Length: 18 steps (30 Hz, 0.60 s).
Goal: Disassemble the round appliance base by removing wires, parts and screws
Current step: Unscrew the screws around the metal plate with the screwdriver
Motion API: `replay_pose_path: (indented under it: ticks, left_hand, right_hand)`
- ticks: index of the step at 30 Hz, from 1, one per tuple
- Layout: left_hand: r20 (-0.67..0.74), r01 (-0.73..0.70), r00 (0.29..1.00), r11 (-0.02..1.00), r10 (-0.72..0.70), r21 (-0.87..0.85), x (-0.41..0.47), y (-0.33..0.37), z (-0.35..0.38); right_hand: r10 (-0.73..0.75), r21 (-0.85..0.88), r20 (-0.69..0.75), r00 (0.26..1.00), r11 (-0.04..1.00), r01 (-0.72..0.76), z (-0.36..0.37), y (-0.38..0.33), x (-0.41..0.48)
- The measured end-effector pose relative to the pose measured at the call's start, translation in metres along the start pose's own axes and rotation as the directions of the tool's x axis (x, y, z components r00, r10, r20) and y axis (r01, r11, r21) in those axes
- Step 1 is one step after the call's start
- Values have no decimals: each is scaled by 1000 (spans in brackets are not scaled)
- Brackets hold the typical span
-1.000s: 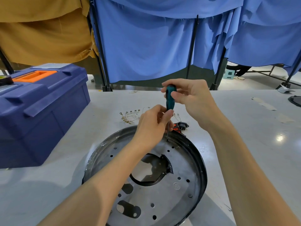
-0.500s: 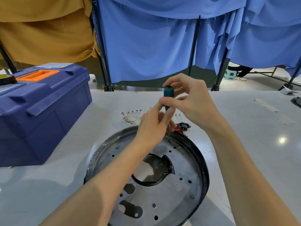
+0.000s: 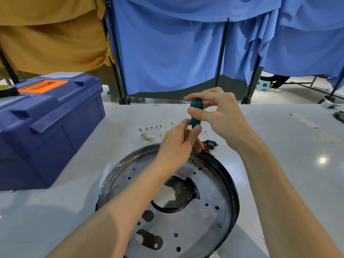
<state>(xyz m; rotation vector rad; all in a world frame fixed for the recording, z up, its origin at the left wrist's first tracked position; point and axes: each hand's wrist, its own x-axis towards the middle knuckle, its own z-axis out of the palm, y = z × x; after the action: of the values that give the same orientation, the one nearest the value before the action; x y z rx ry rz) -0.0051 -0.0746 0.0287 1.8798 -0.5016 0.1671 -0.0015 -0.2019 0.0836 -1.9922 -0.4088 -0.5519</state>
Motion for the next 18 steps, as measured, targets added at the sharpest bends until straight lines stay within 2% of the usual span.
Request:
replay_pose_path:
  ticks: [7,10,14,18]
  left_hand:
    - [-45,82,995,995,-85,-56,2,-3,0]
    - [-52,68,996,997,-70,-39,1,-3,-2]
    - [-5,15,1000,1000,-16,-27,2,-3,0]
    - [-23,34,999,999,-35,-9,3,-4,1]
  right_hand:
    - [-17,-1,9,1000,1000,17,-4,-3,-1]
    - [-46,-67,2,999,997,46,-2,-4,-2]
    - [-4,-54,-53,999,999,1,-9,-1,-1]
    - [4,-42,1,1000,999,-3,-12,-2,-1]
